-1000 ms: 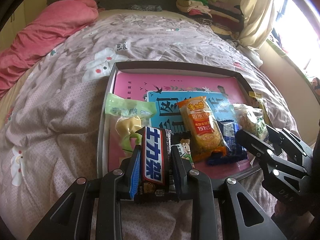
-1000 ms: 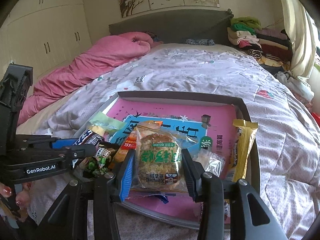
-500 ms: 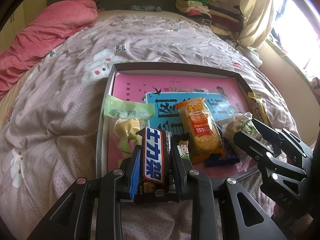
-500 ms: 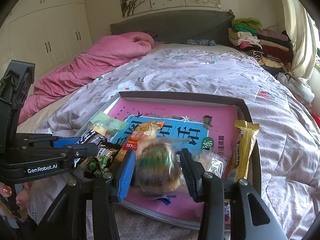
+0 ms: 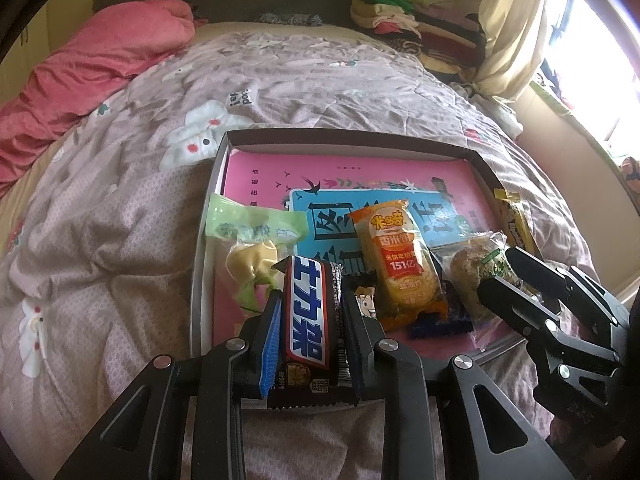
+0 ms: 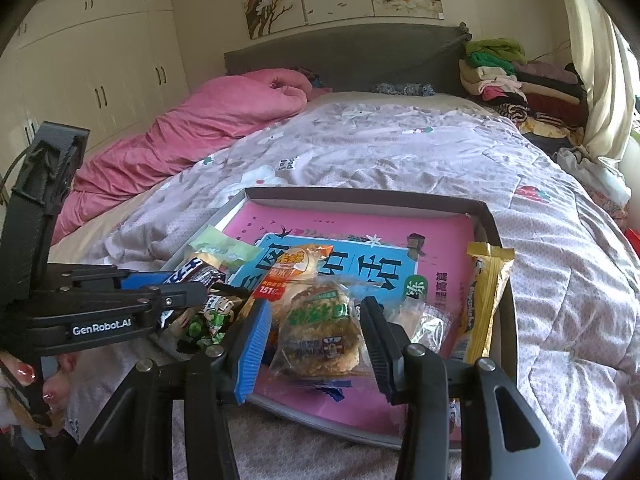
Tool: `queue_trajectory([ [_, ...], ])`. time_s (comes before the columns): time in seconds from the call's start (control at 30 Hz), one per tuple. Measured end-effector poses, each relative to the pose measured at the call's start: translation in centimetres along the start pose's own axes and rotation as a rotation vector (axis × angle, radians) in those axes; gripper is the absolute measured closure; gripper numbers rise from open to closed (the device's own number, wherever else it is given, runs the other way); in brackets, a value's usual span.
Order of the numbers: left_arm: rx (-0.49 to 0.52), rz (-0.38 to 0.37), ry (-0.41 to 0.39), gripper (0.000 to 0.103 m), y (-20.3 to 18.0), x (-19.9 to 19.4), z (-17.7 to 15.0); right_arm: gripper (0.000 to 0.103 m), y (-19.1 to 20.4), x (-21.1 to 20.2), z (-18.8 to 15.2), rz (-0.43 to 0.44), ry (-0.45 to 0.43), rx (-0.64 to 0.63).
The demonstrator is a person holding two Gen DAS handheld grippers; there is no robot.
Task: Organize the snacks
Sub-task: 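Lower the chocolate bar and crispy pastry bag into the tray with both tools, then open both tools to release the snacks and withdraw from the tray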
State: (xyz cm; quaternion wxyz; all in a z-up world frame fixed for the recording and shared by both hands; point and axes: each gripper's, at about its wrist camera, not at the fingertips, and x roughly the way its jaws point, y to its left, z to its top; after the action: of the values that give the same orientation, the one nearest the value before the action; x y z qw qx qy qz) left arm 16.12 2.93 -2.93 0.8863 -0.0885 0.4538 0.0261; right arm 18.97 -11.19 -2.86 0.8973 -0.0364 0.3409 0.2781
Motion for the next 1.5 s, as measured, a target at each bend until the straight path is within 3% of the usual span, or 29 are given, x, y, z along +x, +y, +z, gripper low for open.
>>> queue_trajectory([
  [1.2, -0.010, -0.026, -0.020, 0.074, 0.1, -0.6, 0.3, 0.057, 0.1, -1.0, -0.2, -0.024, -0.015, 0.006],
  [1.5, -0.001, -0.035, -0.027, 0.065, 0.1, -1.2, 0.3, 0.052, -0.4, -1.9, -0.1, -0.056, -0.027, 0.043],
])
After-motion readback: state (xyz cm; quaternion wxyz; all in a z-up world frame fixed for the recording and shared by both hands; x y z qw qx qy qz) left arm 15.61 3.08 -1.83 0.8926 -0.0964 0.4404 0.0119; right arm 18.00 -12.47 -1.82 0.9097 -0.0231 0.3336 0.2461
